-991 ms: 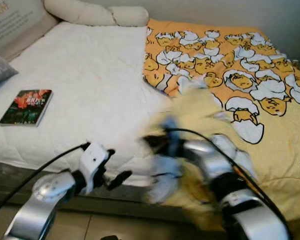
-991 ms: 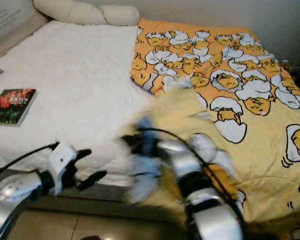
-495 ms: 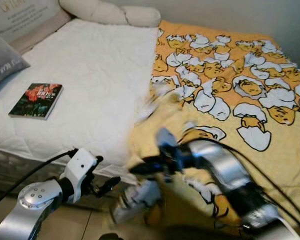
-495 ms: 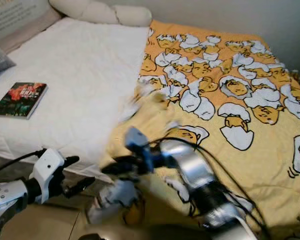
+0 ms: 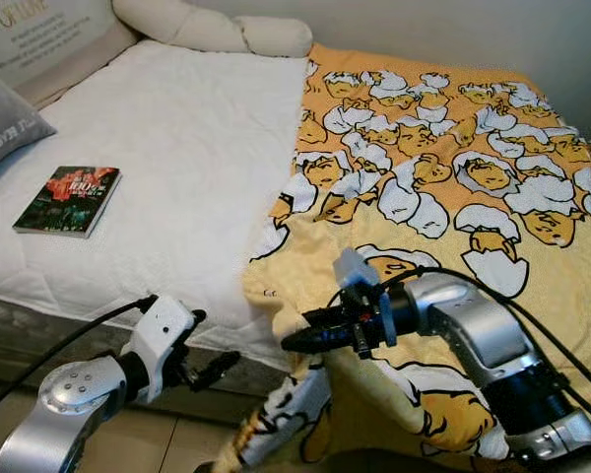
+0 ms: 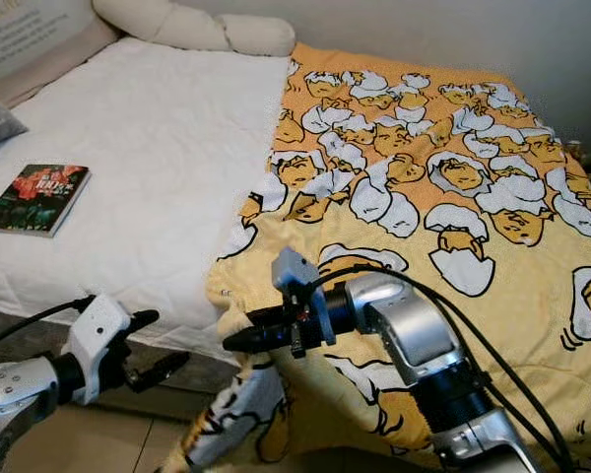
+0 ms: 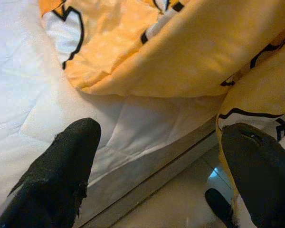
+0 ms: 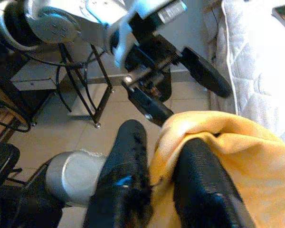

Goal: Clean up the room

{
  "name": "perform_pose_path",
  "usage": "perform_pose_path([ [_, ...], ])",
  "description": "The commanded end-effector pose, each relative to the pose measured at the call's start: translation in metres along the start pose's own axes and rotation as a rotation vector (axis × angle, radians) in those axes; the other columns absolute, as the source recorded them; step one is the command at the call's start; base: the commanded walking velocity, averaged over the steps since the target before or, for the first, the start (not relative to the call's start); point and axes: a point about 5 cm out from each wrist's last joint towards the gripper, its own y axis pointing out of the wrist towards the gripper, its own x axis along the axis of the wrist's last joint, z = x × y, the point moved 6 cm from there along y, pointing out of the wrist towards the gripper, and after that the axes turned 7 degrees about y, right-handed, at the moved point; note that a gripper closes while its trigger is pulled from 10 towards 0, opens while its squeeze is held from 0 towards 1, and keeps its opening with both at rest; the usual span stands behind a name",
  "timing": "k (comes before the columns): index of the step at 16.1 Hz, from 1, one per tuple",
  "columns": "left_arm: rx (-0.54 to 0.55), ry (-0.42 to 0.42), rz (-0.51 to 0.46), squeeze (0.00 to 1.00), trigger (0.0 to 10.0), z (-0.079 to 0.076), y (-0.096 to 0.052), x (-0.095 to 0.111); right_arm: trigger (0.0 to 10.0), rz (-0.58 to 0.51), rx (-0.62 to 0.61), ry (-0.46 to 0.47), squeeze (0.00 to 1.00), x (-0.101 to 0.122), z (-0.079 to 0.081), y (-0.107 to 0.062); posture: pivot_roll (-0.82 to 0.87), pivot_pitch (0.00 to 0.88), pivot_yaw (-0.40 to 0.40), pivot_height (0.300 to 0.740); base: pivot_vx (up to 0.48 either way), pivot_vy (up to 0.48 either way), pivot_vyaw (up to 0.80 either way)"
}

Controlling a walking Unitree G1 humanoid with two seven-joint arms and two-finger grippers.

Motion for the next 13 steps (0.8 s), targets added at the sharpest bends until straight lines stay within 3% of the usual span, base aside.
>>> perform_pose_path([
  [1,-0.002,0.009,0.001,0.07,10.0,0.000,0.001,0.001,10.0,-0.020,0.016,-0.015,1.00,0.005,0.005,-0.003,0.18,0.000,-0.039,0.740,0.000,0.000,0.00],
  [7,0.003,0.016,0.000,0.08,10.0,0.004,0.003,0.004,10.0,-0.016,0.001,-0.021,1.00,0.007,0.009,-0.005,0.18,0.000,-0.031,0.740,0.000,0.000,0.00],
  [13,0.002,-0.001,0.011,0.07,10.0,-0.004,0.006,-0.003,10.0,0.086,-0.139,-0.034,1.00,-0.008,-0.003,-0.013,0.16,0.000,-0.043,0.740,0.000,0.000,0.00],
])
